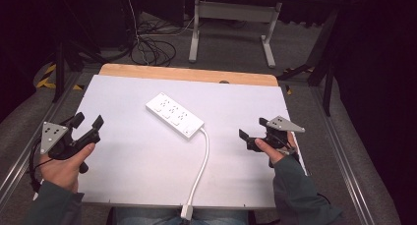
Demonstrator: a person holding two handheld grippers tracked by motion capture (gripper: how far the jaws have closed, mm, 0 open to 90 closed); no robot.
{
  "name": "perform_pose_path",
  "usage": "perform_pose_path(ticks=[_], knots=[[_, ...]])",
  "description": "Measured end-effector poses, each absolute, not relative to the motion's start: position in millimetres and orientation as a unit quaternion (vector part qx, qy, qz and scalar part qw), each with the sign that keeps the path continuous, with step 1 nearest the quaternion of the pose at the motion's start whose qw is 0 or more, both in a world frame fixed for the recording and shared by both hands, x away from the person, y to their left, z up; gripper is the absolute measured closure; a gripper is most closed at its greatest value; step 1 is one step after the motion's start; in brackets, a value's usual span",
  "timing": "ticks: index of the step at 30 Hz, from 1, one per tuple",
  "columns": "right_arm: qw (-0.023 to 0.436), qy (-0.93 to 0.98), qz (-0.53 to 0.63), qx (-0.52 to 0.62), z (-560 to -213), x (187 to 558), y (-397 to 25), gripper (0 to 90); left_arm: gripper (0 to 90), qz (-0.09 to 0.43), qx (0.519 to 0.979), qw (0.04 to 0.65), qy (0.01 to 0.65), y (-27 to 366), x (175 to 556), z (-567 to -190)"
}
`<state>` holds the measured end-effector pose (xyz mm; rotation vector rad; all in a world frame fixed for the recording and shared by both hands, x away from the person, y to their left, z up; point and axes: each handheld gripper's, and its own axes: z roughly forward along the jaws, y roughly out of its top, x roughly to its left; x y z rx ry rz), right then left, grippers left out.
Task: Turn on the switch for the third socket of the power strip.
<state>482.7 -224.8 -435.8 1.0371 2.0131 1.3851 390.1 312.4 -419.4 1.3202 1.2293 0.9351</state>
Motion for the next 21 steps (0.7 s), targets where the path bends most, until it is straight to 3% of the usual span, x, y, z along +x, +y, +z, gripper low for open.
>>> perform_pose_path(ticks=[13, 15, 21], knots=[[0.241, 0.734, 0.508, 0.381, -435.1, 481.4, -225.2, 7.8, 86.0, 0.385, 0.561, 0.529, 0.506, 319.5, 393.2, -420.8], [0.242, 0.734, 0.508, 0.380, -435.2, 481.7, -225.2, 7.8, 89.8, 0.385, 0.565, 0.530, 0.502, 319.9, 394.7, -421.2], [0.241, 0.734, 0.509, 0.380, -434.9, 480.8, -225.7, 7.8, 89.9, 0.387, 0.575, 0.527, 0.490, 318.5, 398.6, -420.4]])
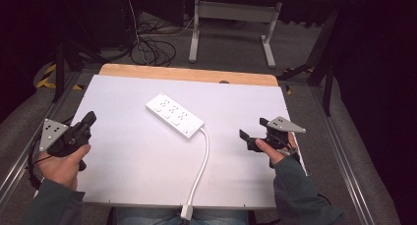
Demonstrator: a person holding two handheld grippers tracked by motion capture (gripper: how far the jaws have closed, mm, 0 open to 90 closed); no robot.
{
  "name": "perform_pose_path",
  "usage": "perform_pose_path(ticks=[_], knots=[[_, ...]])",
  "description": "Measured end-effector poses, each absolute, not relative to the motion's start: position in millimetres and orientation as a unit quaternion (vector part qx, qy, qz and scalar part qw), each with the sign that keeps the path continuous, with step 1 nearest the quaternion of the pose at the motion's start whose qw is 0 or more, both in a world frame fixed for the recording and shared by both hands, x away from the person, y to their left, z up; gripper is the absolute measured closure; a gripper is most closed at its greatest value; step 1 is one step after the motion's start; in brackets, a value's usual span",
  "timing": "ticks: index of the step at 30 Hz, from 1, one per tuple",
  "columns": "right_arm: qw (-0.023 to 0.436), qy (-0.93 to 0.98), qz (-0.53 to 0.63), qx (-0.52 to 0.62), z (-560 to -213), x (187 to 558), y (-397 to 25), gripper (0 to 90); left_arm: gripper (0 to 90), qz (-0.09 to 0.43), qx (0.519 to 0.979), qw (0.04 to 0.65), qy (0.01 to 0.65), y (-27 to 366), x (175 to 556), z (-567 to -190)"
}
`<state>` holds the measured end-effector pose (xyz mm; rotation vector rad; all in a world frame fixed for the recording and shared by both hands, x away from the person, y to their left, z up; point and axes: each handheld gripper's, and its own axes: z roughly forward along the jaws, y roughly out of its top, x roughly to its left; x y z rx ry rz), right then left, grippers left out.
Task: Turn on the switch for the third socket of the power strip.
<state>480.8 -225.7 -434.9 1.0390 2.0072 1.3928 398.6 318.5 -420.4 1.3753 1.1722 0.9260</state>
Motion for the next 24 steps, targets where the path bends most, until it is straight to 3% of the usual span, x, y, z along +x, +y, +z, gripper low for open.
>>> perform_pose_path(ticks=[24], knots=[[0.240, 0.736, 0.506, 0.379, -436, 480, -226, 7.8, 90.0, 0.371, 0.621, 0.513, 0.461, 300, 431, -422]])
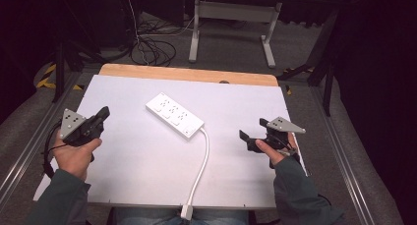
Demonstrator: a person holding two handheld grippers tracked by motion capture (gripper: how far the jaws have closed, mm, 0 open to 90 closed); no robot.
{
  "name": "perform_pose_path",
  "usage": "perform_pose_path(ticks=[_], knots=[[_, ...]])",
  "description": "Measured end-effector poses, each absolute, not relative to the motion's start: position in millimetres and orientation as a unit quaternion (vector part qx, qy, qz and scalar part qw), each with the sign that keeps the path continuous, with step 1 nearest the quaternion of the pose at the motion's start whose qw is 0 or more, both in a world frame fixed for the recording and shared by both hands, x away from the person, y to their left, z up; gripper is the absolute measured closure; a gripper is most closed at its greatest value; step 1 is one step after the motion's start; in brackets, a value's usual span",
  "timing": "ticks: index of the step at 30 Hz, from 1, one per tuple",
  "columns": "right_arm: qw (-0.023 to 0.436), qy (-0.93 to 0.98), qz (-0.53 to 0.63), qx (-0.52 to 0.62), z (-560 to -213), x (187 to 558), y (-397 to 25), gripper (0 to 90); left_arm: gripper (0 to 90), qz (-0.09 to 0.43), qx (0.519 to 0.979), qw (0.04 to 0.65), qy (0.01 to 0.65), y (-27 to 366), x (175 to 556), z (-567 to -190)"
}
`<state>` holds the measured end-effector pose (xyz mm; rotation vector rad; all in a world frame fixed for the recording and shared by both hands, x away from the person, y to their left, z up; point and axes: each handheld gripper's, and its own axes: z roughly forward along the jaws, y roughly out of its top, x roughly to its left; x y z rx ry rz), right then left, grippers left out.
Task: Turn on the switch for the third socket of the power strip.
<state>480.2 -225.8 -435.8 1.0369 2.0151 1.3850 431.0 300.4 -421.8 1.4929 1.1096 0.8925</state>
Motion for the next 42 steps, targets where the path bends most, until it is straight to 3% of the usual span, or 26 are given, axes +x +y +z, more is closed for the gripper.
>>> perform_pose_path(ticks=[42], knots=[[0.237, 0.737, 0.513, 0.372, -435, 478, -224, 7.4, 90.0, 0.337, 0.691, 0.487, 0.413, 256, 496, -429]])
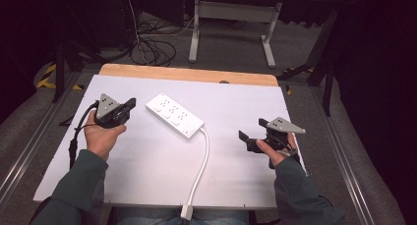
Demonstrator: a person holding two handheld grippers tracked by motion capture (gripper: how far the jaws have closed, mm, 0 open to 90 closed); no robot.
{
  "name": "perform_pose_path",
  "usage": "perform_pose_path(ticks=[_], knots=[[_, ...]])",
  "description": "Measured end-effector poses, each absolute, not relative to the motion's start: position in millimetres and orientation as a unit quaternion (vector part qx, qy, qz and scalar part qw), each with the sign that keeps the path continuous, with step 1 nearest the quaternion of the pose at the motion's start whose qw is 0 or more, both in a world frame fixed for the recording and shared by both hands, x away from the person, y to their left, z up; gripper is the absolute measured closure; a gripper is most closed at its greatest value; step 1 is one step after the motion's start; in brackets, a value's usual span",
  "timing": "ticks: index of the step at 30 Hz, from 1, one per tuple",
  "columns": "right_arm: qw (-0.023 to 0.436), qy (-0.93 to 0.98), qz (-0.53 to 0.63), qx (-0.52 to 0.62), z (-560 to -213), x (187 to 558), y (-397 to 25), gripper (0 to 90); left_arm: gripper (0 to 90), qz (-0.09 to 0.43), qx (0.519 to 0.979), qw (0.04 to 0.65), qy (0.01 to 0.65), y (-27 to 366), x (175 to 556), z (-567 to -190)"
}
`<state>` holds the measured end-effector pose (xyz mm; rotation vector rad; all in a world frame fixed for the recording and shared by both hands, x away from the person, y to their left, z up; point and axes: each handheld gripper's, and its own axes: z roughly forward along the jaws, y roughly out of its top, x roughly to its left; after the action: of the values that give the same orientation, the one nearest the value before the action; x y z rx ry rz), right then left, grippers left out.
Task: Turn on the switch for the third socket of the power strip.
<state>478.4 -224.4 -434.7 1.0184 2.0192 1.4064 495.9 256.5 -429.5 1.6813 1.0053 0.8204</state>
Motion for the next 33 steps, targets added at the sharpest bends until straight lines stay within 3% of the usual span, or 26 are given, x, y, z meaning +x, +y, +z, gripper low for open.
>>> perform_pose_path(ticks=[7, 23, 33], knots=[[0.237, 0.736, 0.516, 0.369, -434, 477, -224, 7.4, 90.0, 0.330, 0.693, 0.493, 0.410, 249, 515, -426], [0.240, 0.737, 0.515, 0.366, -433, 476, -224, 7.2, 90.0, 0.288, 0.743, 0.450, 0.402, 221, 547, -440], [0.235, 0.737, 0.517, 0.365, -434, 477, -223, 7.2, 90.0, 0.247, 0.797, 0.376, 0.403, 200, 576, -464]])
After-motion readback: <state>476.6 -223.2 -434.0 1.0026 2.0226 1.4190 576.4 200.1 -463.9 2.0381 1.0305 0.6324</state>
